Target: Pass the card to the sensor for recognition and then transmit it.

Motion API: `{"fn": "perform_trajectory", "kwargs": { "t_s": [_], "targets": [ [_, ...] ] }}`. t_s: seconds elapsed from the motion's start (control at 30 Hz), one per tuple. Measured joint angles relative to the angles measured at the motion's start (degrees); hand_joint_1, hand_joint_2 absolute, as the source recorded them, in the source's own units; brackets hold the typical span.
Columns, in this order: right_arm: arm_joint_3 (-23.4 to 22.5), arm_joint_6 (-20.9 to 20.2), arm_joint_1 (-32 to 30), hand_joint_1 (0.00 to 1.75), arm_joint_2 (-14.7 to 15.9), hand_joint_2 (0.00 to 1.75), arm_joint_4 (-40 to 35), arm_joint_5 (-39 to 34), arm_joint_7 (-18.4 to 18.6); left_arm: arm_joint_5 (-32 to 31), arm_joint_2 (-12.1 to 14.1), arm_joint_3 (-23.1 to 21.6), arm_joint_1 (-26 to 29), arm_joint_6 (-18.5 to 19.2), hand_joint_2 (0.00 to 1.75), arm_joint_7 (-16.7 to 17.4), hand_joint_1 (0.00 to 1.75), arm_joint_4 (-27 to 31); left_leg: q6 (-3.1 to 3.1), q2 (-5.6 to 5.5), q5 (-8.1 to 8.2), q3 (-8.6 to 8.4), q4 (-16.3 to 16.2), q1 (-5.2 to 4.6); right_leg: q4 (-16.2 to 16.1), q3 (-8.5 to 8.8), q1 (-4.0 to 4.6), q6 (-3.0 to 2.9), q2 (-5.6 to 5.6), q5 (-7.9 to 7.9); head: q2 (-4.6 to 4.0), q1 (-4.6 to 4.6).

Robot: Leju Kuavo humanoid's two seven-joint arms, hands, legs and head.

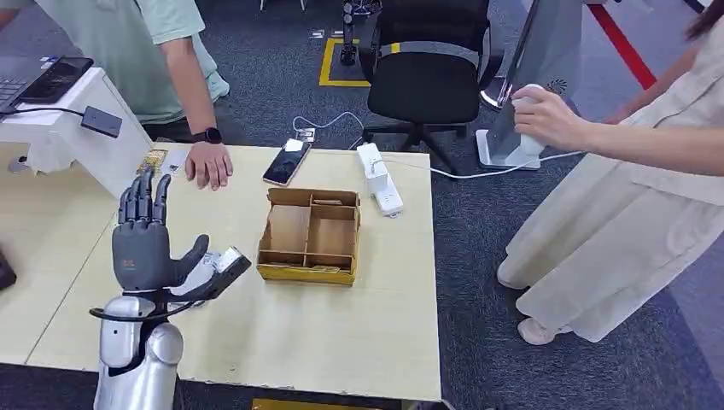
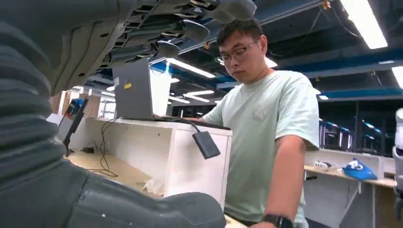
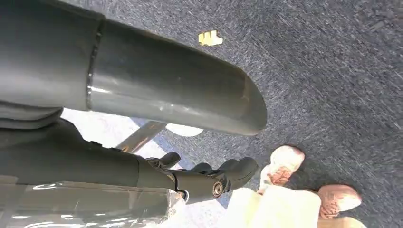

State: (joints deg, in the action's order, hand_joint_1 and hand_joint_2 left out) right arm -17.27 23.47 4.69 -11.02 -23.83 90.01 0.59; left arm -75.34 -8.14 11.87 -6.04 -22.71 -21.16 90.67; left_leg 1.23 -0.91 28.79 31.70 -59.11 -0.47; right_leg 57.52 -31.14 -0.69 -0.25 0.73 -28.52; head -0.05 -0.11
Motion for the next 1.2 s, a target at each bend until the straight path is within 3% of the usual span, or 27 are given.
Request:
{"fn": "perform_trajectory", "kwargs": {
  "t_s": [0.37,0.9,1.2],
  "targets": [
    [-1.38,0.46,-0.1,0.0,0.04,0.0,0.5,0.0,-0.24,-0.11,1.91,-3.17,5.77,-0.7,1.75,-0.11,0.0,-2.25,-0.01,0.0,0.01,0.02,0.0,0.0,0.0,-0.03,0.0,0.0,-0.01,-0.01,-0.02,0.02],
    [-2.73,0.99,-0.1,0.0,0.04,0.0,0.96,0.0,-0.74,1.67,3.75,-7.95,9.42,1.68,1.75,-1.05,0.0,-4.04,-0.01,0.0,0.01,0.05,0.0,0.0,0.0,-0.05,0.0,0.01,-0.01,-0.02,0.0,0.02],
    [-2.75,0.97,0.0,0.0,0.07,0.0,1.18,0.0,-0.74,-1.75,5.06,-12.75,9.8,2.53,1.75,-0.31,0.0,-5.8,-0.01,-0.01,0.01,0.05,0.0,0.0,0.0,-0.04,0.0,0.01,-0.02,-0.01,-0.02,0.0]
  ]
}}
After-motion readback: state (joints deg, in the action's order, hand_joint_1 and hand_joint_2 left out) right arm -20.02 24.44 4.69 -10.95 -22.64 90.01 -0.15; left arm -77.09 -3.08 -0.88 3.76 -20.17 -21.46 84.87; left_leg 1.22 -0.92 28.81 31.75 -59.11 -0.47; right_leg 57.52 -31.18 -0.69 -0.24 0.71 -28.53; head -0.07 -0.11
